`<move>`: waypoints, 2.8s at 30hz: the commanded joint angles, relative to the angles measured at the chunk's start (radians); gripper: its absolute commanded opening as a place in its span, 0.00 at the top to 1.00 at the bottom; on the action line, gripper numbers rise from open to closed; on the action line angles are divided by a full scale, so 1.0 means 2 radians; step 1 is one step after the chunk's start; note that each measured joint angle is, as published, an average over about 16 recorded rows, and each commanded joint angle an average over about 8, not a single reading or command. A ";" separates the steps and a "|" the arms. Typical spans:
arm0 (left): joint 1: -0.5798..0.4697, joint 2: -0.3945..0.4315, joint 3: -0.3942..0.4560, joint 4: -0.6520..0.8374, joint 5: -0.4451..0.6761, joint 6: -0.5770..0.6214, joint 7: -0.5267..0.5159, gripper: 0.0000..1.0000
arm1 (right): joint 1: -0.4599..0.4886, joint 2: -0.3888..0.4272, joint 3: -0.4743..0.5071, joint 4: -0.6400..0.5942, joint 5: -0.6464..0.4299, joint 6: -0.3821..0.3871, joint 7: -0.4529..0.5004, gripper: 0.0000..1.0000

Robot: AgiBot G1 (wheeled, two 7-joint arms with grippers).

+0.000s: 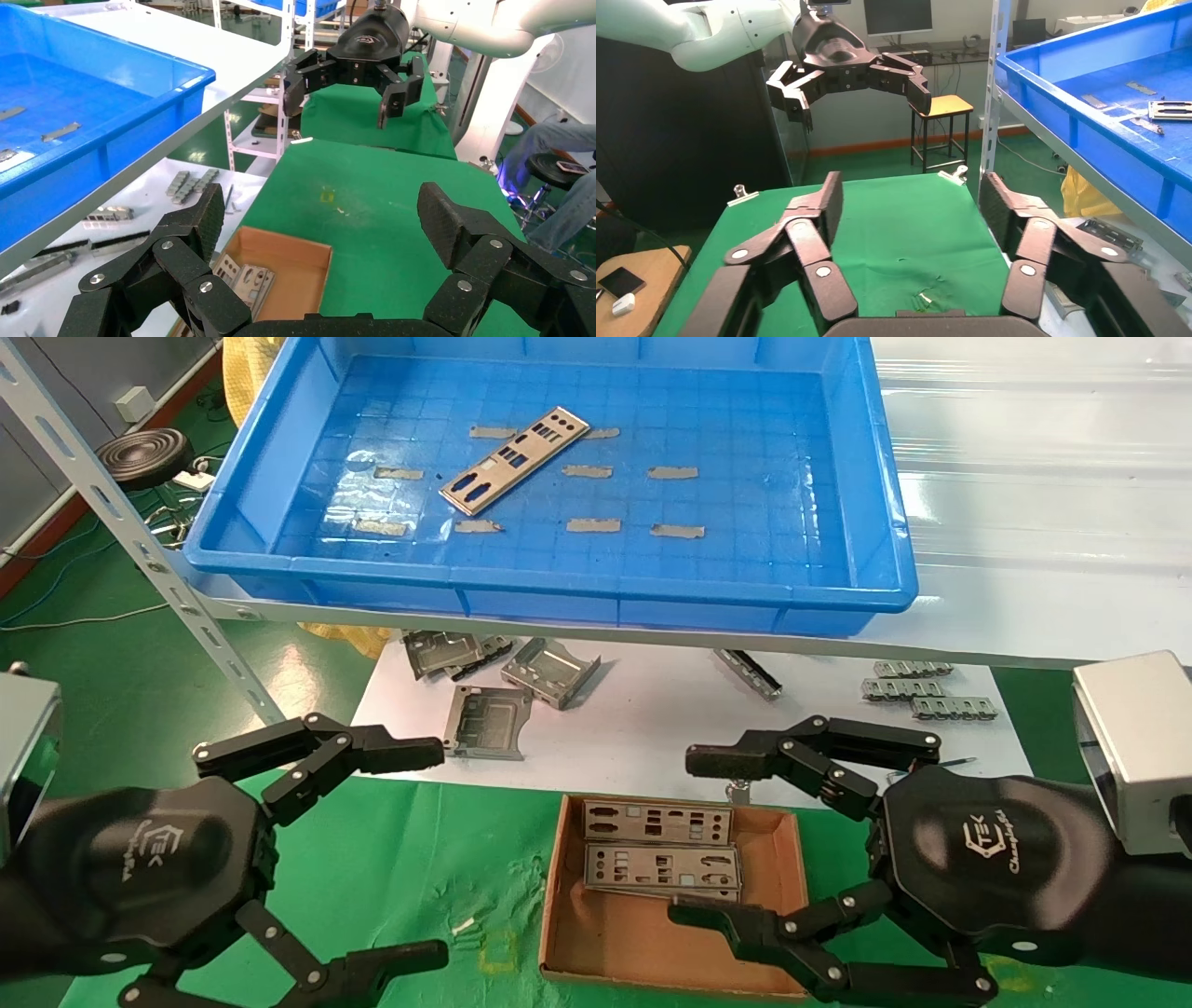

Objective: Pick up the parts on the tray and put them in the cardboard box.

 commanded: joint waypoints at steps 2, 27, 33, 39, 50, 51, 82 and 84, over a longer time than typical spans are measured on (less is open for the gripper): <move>0.000 0.000 0.000 0.000 0.000 0.000 0.000 0.00 | 0.000 0.000 0.000 0.000 0.000 0.000 0.000 1.00; -0.085 0.033 0.016 0.012 0.066 -0.043 -0.008 0.00 | 0.000 0.000 0.000 0.000 0.000 0.000 0.000 1.00; -0.199 0.111 0.060 0.123 0.147 -0.074 -0.028 0.00 | 0.000 0.000 0.000 0.000 0.000 0.000 0.000 1.00; -0.315 0.200 0.110 0.274 0.227 -0.092 -0.039 0.00 | 0.000 0.000 0.000 0.000 0.000 0.000 0.000 1.00; -0.436 0.312 0.156 0.494 0.319 -0.186 0.007 0.00 | 0.000 0.000 0.000 0.000 0.000 0.000 0.000 0.66; -0.442 0.319 0.158 0.508 0.324 -0.197 0.008 0.00 | 0.000 0.000 0.000 0.000 0.000 0.000 0.000 0.53; -0.469 0.354 0.175 0.601 0.345 -0.194 0.039 1.00 | 0.000 0.000 0.000 0.000 0.000 0.000 0.000 0.00; -0.470 0.353 0.175 0.604 0.344 -0.188 0.044 1.00 | 0.000 0.000 0.000 0.000 0.000 0.000 0.000 0.00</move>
